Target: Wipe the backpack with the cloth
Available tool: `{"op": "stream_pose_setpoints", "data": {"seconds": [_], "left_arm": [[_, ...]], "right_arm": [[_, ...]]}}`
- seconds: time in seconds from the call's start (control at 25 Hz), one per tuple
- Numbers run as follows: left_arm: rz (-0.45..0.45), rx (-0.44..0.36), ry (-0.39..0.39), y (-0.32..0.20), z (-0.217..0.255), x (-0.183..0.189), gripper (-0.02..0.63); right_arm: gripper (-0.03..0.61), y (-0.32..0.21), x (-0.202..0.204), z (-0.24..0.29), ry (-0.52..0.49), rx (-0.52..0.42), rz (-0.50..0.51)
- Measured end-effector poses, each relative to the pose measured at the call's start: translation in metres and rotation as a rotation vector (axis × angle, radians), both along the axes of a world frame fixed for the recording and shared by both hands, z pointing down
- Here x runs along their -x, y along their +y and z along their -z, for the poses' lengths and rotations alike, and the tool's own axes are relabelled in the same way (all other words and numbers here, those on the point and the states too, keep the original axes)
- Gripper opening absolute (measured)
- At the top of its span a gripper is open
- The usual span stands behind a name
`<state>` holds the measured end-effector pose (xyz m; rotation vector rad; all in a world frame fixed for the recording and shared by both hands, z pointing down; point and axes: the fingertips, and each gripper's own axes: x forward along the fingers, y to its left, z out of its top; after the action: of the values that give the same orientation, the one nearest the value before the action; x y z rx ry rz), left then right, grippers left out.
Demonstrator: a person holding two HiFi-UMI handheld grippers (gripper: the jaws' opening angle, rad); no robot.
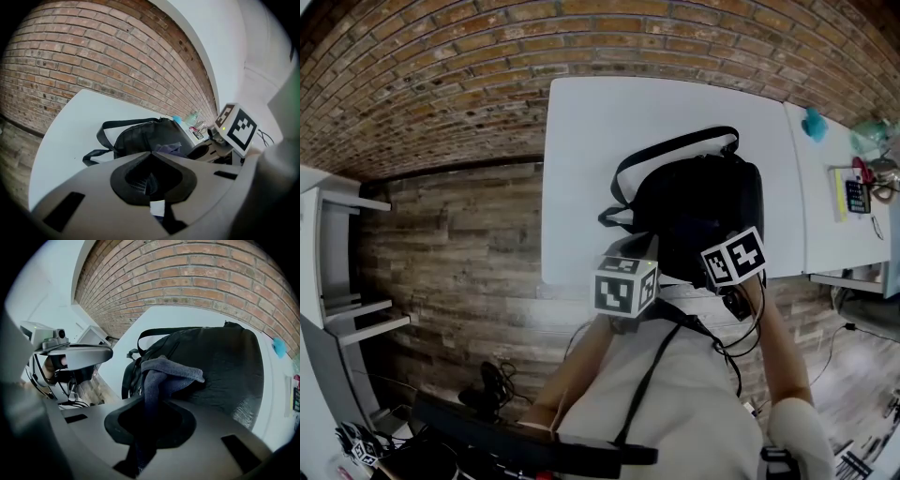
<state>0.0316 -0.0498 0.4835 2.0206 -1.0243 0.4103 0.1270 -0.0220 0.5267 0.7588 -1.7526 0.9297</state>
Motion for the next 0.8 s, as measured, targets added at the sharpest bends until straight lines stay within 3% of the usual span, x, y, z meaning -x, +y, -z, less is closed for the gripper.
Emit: {"op": "stream_pose_setpoints", "data": {"seconds": [0.8], "left_arm": [[-0.011,0.006,-0.005,0.003,-0.003,-0.004,0.003]], "right_arm": [[0.038,0.036,0.005,-0.001,-0.035,0.044,0.033]]}}
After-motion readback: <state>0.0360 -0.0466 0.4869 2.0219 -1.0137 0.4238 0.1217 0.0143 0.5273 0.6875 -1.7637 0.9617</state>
